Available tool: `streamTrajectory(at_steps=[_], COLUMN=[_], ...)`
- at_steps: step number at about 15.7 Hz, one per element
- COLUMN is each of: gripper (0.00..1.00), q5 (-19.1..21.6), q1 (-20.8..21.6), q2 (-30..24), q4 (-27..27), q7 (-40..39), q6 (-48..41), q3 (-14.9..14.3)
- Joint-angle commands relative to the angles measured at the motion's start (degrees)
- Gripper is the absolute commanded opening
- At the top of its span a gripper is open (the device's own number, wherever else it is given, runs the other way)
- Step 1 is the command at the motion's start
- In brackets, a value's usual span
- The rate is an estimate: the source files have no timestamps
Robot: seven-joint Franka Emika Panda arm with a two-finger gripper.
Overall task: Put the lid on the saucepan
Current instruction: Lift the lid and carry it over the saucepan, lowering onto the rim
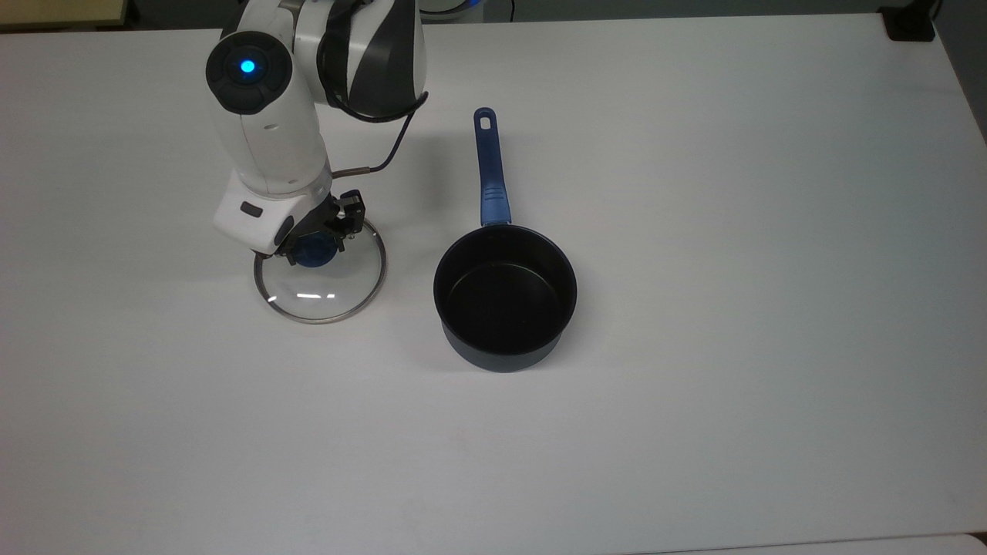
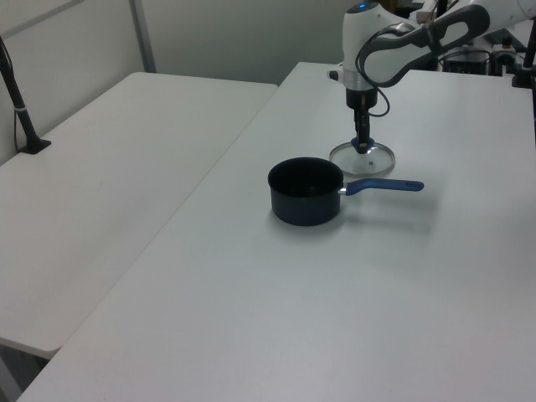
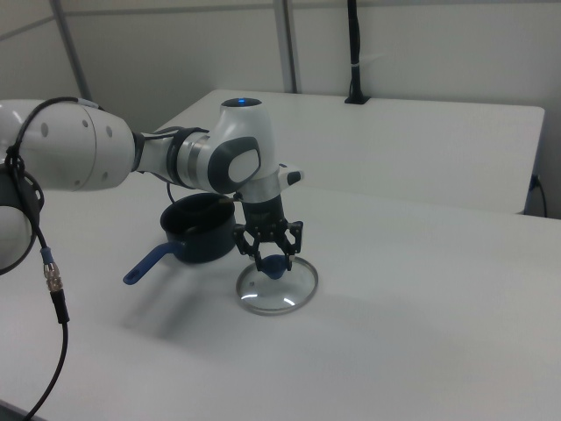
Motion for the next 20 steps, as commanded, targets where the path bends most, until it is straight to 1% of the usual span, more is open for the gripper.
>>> streamTrajectory(at_steps=[1,3,4,6,7,10,13,15,20], gripper=[0.5,0.5,0.5,0.5,0.5,0.5,0.51,0.51,0.51], q5=[0.3,0.5,0.6,0.8,0.8,0.7,0.7,0.7,0.4], q1=[0.6,2.5,3.4,5.7,7.7,12.8,16.6,18.0,19.5], q2=[-3.3,-3.2,-3.2,-3.5,-3.5,-3.0,-2.5,-1.8,0.3], q4=[3.3,8.9,10.8,12.8,13.5,13.8,13.8,13.8,13.8], q7=[8.8,13.5,15.5,19.1,20.9,25.0,28.8,31.7,33.6], q6=[-6.0,-11.2,-13.4,-15.6,-15.6,-14.5,-11.0,-8.3,-4.7], q3=[0.2,0.2,0.3,0.3,0.3,0.3,0.3,0.3,0.2])
